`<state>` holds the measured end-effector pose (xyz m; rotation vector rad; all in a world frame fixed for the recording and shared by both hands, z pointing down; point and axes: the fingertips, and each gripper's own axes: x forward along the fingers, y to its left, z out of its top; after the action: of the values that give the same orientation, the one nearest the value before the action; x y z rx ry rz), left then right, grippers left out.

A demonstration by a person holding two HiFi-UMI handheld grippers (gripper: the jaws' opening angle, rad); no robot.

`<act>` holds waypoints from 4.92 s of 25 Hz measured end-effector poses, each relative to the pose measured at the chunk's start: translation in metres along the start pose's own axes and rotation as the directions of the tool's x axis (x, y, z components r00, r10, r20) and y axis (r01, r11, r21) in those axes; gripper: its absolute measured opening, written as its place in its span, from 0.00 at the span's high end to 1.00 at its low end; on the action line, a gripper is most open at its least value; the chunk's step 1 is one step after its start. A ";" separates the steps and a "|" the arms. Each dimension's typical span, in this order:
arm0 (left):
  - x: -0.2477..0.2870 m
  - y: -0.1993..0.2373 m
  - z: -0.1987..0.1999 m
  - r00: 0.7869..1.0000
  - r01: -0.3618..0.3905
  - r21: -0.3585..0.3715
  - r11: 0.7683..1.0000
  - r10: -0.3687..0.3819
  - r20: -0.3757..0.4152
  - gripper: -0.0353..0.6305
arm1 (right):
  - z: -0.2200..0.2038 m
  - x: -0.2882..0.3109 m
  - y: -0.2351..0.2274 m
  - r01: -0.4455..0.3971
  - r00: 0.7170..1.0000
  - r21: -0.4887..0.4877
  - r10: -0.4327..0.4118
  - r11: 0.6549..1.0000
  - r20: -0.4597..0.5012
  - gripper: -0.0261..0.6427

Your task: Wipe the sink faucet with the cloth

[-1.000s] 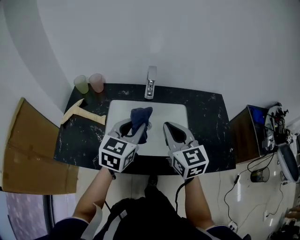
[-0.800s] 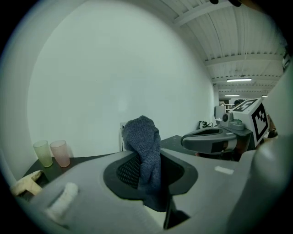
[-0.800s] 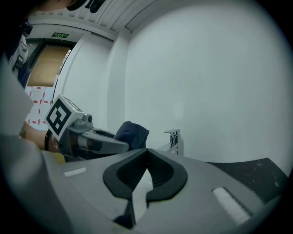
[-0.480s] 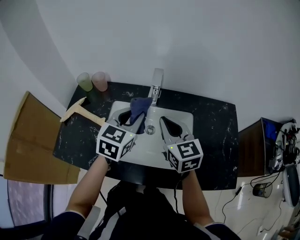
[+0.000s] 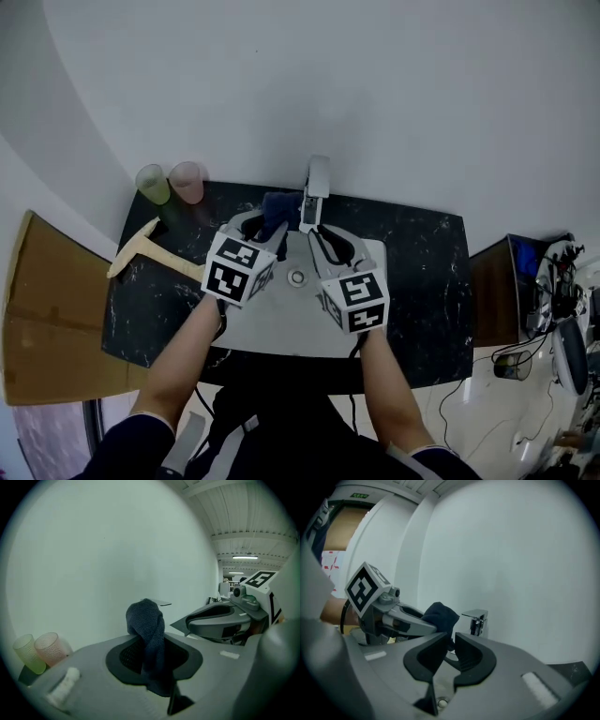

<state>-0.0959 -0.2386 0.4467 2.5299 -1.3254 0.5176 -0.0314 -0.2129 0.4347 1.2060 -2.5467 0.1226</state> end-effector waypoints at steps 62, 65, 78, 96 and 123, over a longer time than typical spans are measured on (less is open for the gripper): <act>0.035 -0.003 0.071 0.925 0.314 -0.007 0.949 -0.304 0.228 0.82 | -0.015 0.027 -0.003 0.082 0.996 -0.008 -0.082 0.997 -0.034 0.95; 0.045 0.013 0.084 0.933 0.270 -0.033 0.962 -0.254 0.255 0.82 | -0.014 0.027 -0.002 0.084 0.996 -0.007 -0.084 0.996 -0.031 0.95; 0.106 0.044 0.040 0.972 0.205 -0.233 0.951 -0.170 0.160 0.82 | -0.014 0.025 -0.003 0.085 0.996 0.012 -0.085 0.996 -0.013 0.95; 0.130 0.043 -0.034 0.981 0.167 -0.385 0.908 -0.193 -0.028 0.82 | -0.014 0.026 -0.004 0.085 0.996 0.021 -0.085 0.996 -0.002 0.95; 0.045 -0.016 0.001 0.866 0.496 -0.009 0.868 -0.494 0.078 0.82 | -0.016 0.027 -0.007 0.076 0.997 0.051 -0.076 0.996 -0.002 0.95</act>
<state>-0.0591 -0.2637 0.4640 2.7384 -0.6381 0.2931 -0.0380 -0.2343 0.4586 1.3203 -2.5072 0.1704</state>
